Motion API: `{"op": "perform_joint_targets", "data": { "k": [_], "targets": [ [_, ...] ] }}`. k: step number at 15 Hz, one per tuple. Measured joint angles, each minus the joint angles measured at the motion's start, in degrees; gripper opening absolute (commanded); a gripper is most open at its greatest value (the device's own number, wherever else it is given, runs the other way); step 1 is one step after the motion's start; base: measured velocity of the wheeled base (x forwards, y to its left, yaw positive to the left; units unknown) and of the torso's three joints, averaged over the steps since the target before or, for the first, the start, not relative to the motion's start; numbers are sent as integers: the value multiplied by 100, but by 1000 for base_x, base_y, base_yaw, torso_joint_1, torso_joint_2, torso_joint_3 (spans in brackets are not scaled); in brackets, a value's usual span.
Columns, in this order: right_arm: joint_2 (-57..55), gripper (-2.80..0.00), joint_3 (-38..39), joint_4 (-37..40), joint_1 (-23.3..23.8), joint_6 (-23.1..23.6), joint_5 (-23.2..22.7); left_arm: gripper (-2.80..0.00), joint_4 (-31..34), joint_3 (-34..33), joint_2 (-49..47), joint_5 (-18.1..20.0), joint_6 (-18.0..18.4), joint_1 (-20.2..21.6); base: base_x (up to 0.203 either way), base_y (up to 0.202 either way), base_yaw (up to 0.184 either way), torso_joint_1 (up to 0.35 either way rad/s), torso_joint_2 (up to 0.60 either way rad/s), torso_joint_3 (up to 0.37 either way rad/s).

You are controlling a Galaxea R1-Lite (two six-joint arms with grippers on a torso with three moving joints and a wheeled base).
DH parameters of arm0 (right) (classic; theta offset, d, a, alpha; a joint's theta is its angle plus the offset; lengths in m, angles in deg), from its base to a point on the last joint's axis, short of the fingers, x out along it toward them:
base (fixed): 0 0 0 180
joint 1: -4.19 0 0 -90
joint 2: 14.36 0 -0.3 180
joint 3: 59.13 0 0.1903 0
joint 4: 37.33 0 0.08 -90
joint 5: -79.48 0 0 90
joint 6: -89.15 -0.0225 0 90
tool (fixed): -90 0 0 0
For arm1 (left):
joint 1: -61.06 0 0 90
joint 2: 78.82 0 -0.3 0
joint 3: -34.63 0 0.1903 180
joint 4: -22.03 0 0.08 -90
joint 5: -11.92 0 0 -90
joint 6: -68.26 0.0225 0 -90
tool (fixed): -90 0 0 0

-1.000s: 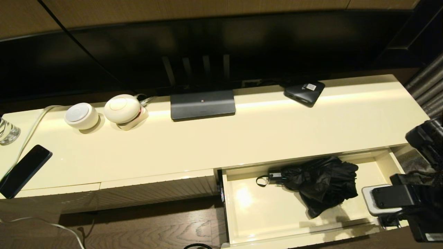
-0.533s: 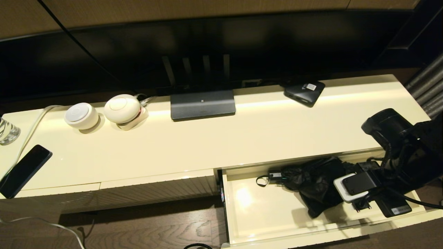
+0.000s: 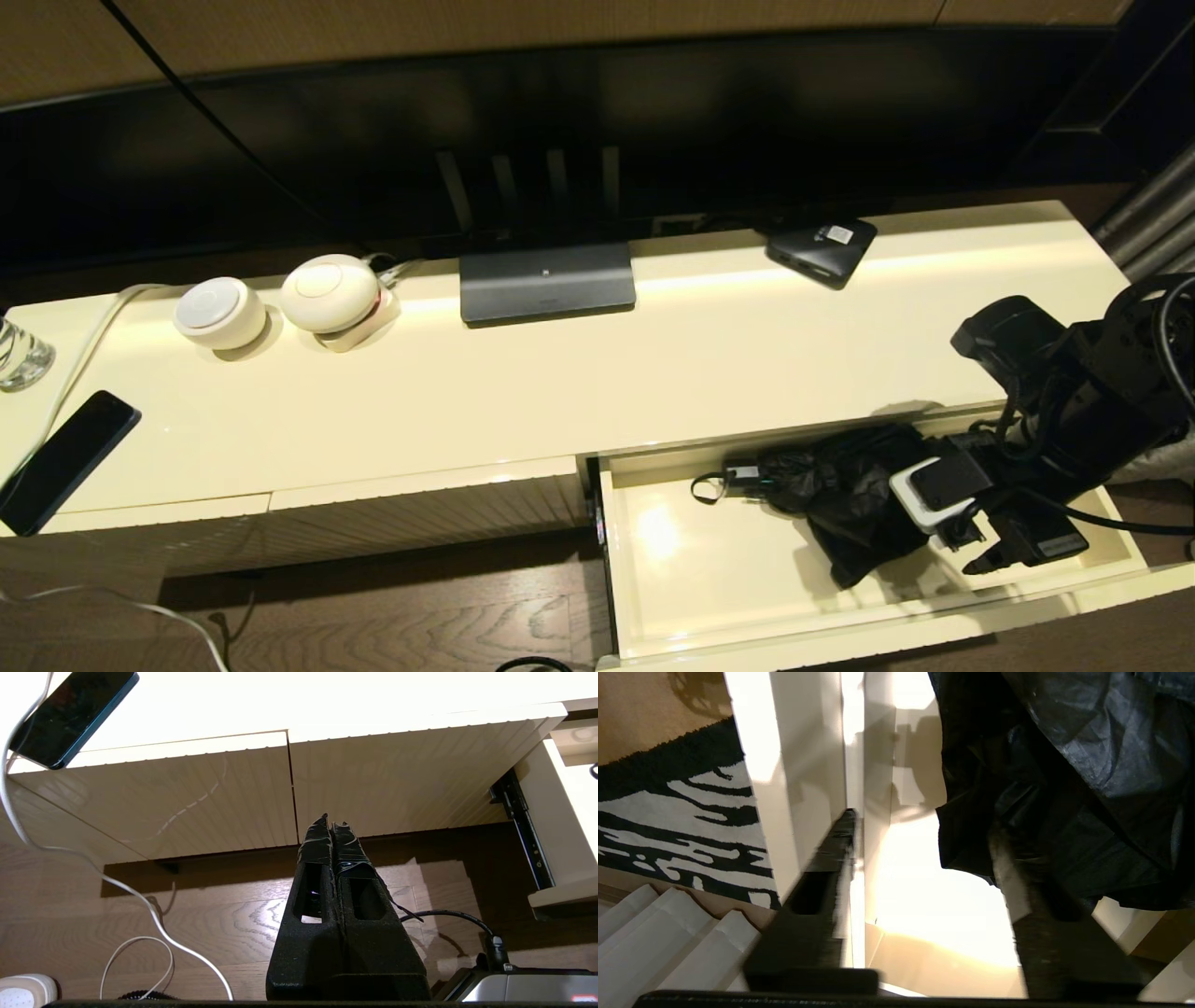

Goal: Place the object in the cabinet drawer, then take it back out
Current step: Take the umbrella out of the drawer and put it on the table

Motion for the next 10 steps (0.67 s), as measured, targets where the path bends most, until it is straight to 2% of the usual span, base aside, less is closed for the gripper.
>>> {"op": "perform_joint_targets", "data": {
  "k": [6,10],
  "targets": [
    [-150,0,-343,-14,71,-2,-1,-280,0,0,0,1,-2,0,0,0,0,0,0,0],
    [-109,0,-305,-118,92,-2,-9,-280,3,0,0,1,-1,0,0,0,0,0,0,0]
  ]
}}
